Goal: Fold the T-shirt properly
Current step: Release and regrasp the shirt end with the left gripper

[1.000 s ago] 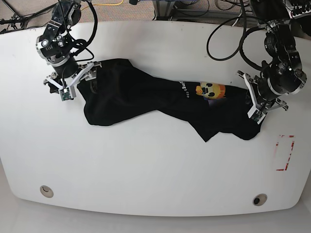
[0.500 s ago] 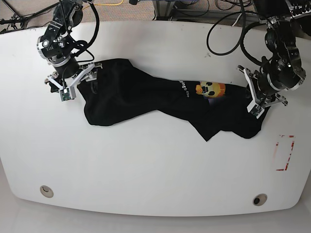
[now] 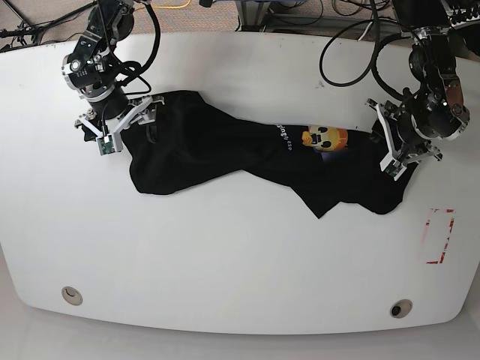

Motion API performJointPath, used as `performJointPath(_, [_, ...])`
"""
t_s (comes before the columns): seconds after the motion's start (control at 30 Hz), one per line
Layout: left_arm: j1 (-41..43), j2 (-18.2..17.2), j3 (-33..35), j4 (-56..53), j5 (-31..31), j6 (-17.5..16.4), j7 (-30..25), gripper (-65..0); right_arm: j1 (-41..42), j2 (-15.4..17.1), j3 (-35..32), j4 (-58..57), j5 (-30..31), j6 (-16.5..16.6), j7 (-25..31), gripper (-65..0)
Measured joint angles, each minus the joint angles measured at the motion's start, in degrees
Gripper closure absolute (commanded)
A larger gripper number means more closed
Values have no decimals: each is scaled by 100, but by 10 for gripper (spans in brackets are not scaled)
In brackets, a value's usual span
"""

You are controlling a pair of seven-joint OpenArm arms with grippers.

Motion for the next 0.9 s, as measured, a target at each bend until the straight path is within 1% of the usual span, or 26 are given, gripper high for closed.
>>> performJointPath(0.07, [-33, 4, -2, -17, 2, 0, 4, -223, -4, 7, 0, 0, -2, 0, -4, -467])
performJointPath(0.17, [-195, 98, -101, -26, 7, -2, 127, -223, -28, 81, -122, 0, -120, -7, 74, -466])
performJointPath(0.27, [-361, 170, -177, -33, -24, 0, 107, -223, -39, 85, -153, 0, -116, -2, 125, -466])
performJointPath(0.33, [-426, 232, -240, -48, -55, 0, 66, -226, -48, 101, -173, 2, -168, -4, 136, -467])
performJointPath(0.4, [-461, 282, -297, -101, -79, 0, 72, -246, -48, 101, -173, 4, -229, -2, 138, -469])
performJointPath(0.5, [-551, 380, -341, -216, 157, 0, 212, -253, -28, 83, -109, -20, -92, -4, 122, -469])
performJointPath(0.67, [-721, 415, -332, -297, 216, 0, 199, -258, 20, 85, -101, -35, -85, -4, 129, -469])
performJointPath(0.73, [-772, 407, -297, -297, 219, 0, 199, -249, 35, 85, -101, -37, -66, -2, 127, -469])
performJointPath(0.9, [-774, 317, -188, -168, 131, 0, 225, -245, 92, 87, -131, -46, -92, -2, 120, -470])
